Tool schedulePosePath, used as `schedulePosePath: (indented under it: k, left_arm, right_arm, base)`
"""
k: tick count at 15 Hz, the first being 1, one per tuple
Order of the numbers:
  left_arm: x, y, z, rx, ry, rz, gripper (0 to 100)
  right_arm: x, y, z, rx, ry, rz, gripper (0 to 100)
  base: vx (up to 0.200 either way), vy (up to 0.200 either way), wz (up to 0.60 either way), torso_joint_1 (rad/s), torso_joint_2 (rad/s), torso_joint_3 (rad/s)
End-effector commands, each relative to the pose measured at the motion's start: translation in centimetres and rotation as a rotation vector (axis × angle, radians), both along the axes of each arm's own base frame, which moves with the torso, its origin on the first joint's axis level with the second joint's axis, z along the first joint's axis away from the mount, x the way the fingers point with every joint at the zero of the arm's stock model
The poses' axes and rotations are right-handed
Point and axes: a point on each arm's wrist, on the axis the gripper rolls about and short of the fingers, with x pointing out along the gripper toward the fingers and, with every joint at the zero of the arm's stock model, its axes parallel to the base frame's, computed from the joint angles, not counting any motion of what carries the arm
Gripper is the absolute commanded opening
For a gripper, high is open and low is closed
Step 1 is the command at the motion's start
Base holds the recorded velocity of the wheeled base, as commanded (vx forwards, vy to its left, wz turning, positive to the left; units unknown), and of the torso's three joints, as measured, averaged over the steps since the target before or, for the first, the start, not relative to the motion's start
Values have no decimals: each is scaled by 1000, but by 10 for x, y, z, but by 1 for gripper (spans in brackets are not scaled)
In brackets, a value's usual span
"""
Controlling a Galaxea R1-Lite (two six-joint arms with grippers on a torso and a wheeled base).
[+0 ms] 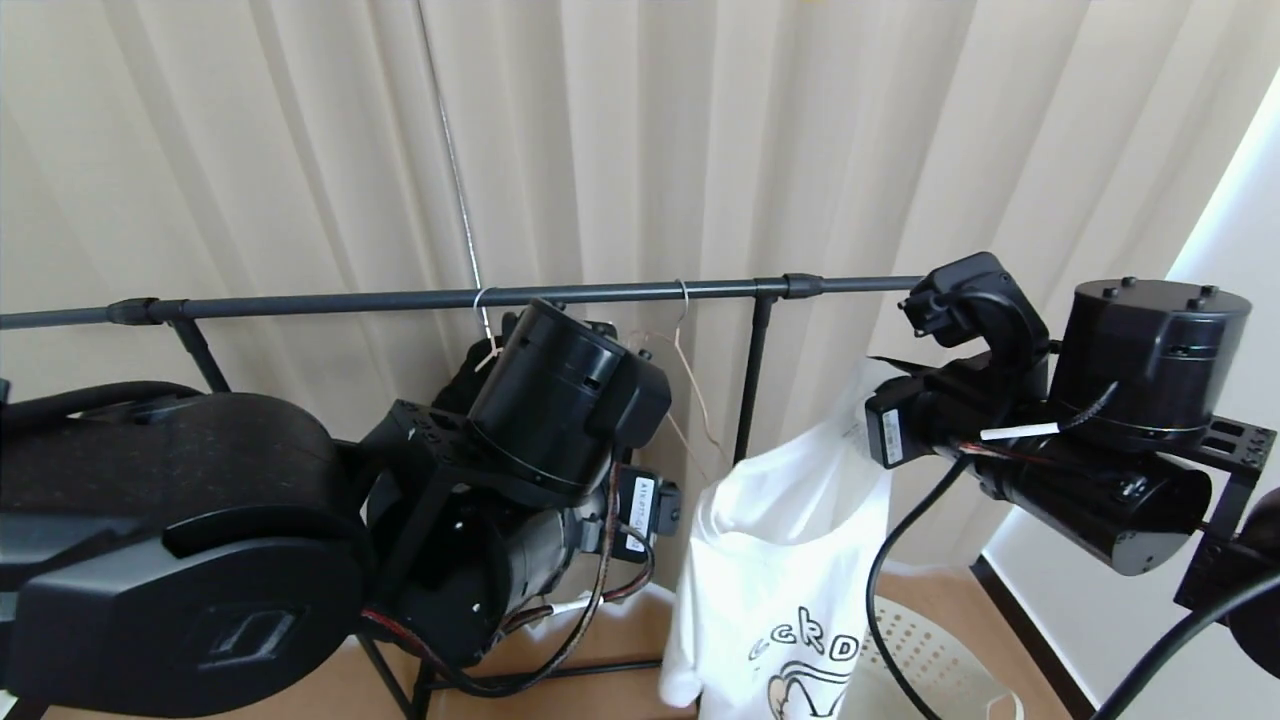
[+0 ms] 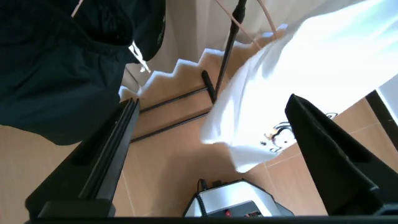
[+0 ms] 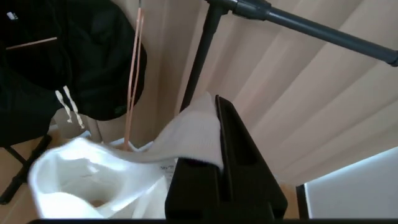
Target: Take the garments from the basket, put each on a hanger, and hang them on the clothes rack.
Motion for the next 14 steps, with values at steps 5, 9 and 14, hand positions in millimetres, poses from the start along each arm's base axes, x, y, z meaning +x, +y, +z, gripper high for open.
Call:
schedulePosePath:
  k: [5, 9, 14]
  left_arm:
    - [9, -1, 1, -44, 24, -37, 100]
    - [37, -13, -8, -41, 31, 2, 100]
    - [75, -33, -19, -48, 19, 39, 100]
  right_arm:
    - [-27, -38, 11, -69, -55, 121, 0]
    - [-33, -50, 15, -74, -76, 169, 0]
    - [-35, -52, 21, -63, -87, 209, 0]
  base:
    - [0, 0, 0, 0, 0, 0]
    - [0, 0, 0, 0, 0, 0]
    - [0, 0, 0, 0, 0, 0]
